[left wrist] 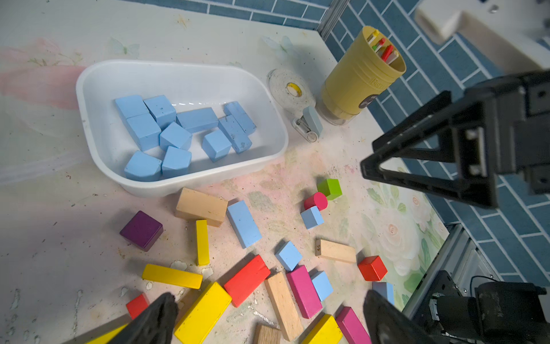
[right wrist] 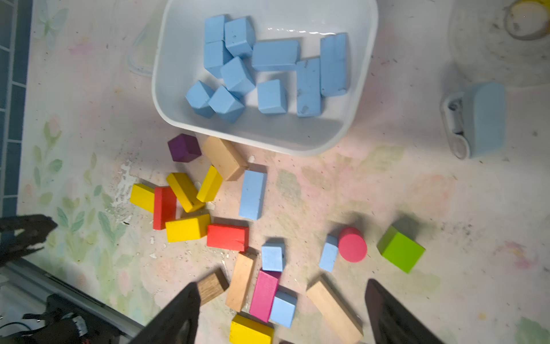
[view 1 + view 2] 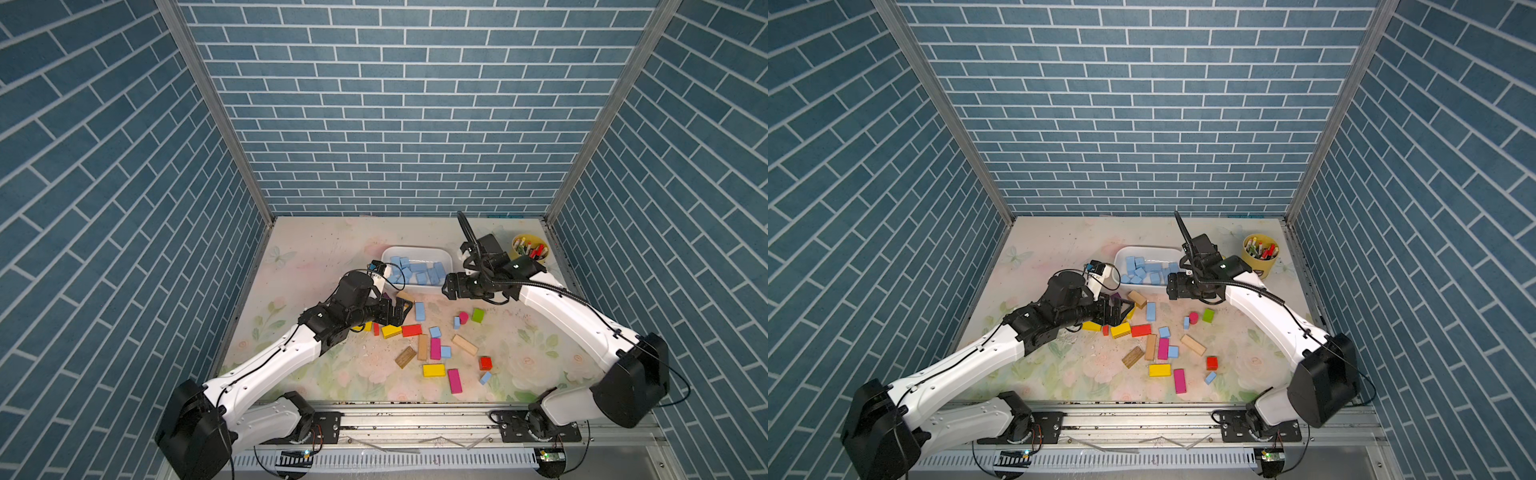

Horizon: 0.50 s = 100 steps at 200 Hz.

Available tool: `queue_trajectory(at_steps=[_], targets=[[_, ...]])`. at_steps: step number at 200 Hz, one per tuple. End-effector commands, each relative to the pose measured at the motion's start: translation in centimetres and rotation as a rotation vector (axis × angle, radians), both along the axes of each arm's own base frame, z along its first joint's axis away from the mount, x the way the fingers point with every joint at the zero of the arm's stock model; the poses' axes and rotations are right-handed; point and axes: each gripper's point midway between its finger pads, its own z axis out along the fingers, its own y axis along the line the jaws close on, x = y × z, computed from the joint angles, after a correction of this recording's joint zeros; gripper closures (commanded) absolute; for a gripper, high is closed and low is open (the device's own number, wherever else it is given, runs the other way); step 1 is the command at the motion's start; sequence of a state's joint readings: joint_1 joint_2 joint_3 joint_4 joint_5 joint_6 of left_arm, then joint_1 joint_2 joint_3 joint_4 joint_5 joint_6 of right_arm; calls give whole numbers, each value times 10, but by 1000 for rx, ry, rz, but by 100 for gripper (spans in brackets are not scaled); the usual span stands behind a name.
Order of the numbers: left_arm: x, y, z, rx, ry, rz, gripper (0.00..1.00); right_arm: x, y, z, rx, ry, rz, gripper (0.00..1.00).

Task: Pick out the blue building blocks
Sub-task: Pick up the building block from the center of the board.

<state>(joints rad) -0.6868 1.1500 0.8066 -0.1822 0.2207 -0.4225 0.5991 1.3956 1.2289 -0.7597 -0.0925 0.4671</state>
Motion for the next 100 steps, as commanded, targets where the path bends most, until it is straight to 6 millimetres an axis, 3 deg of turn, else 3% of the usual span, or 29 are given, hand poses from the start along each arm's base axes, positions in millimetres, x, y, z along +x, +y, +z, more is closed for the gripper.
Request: queue_trajectory(at_steps=[1,52,100], targets=[[5,-5,-4,38,29,20,1,-5,-19,10,-7,-77,-51,12],[14,-20,-26,139,127,51,1,-40,-53,-1,-23,-94,-108,9],[22,-44,-49,197,222,46,1,-60,-69,-6,-16,-105,-133,7]])
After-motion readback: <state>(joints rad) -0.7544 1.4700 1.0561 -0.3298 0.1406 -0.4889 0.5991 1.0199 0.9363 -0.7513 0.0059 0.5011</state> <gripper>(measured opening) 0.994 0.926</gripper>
